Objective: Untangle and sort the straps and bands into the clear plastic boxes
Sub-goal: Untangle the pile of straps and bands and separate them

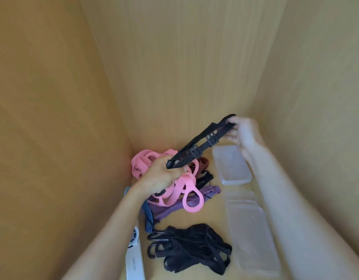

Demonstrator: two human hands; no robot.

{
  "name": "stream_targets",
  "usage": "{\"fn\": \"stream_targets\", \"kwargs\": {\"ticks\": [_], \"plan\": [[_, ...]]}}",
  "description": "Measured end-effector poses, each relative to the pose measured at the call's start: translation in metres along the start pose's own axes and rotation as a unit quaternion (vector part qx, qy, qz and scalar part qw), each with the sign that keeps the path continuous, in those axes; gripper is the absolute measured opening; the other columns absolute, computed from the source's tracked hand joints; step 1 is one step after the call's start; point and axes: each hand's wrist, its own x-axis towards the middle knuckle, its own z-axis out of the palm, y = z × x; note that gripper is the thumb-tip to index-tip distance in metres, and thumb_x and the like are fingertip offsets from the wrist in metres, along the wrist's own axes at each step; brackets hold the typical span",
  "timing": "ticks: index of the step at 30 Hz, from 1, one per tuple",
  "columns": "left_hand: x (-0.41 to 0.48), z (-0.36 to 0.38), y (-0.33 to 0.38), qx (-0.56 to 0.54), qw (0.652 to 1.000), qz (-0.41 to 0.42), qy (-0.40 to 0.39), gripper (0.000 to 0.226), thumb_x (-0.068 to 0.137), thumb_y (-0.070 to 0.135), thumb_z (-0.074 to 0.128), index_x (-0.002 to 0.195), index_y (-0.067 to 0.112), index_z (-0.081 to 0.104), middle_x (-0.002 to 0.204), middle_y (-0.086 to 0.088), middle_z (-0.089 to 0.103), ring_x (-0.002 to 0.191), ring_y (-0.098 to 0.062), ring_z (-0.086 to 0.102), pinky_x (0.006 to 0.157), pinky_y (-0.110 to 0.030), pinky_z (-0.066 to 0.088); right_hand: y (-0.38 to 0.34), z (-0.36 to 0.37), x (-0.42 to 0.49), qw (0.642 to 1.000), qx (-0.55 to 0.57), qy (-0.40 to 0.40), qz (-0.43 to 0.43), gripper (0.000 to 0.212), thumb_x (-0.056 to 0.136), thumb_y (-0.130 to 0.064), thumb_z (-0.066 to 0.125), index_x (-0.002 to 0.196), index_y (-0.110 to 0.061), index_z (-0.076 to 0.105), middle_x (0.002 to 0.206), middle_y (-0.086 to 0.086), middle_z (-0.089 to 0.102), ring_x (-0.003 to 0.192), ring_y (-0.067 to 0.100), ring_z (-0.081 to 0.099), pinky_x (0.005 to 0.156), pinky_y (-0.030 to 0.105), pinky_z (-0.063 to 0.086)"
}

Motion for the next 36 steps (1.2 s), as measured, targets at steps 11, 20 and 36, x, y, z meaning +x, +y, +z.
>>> {"fn": "stream_targets", "kwargs": {"ticks": [11, 20, 36], "plan": [[-0.054, 0.004, -0.057, 0.021, 0.989, -0.146, -0.015, 0.039, 0.068, 0.013, 0.063, 0.102, 0.005, 0.046, 0.060, -0.002, 0.045, 0.046, -0.011, 0.032, 0.050, -0.027, 0.024, 0.102, -0.057, -0.069, 0.980, -0.189, -0.024, 0.051, 0.016, 0.095, 0.004, 0.054, 0.106, -0.003, 0.062, 0.078, 0.012, 0.064, 0.049, 0.013, 0.052, 0.052, 0.028, 0.044], [-0.079, 0.014, -0.108, 0.187, 0.979, -0.055, 0.057, 0.012, 0.089, 0.017, 0.064, 0.085, 0.027, 0.058, 0.074, 0.014, 0.065, 0.070, -0.011, 0.059, 0.073, -0.040, 0.051, 0.149, -0.073, -0.131, 0.974, -0.194, -0.059, 0.098, 0.012, 0.094, -0.003, 0.064, 0.095, -0.015, 0.067, 0.076, 0.009, 0.063, 0.051, 0.013, 0.053, 0.050, 0.021, 0.041], [-0.088, 0.039, -0.135, 0.446, 0.895, -0.022, 0.017, 0.047, 0.089, 0.039, 0.053, 0.133, 0.023, 0.051, 0.123, 0.004, 0.058, 0.116, -0.021, 0.050, 0.095, -0.035, 0.044, 0.177, -0.067, -0.168, 0.792, -0.597, -0.130, 0.025, 0.074, 0.088, -0.059, 0.059, 0.146, -0.022, 0.033, 0.129, -0.007, 0.041, 0.124, 0.018, 0.043, 0.099, 0.033, 0.043]]}}
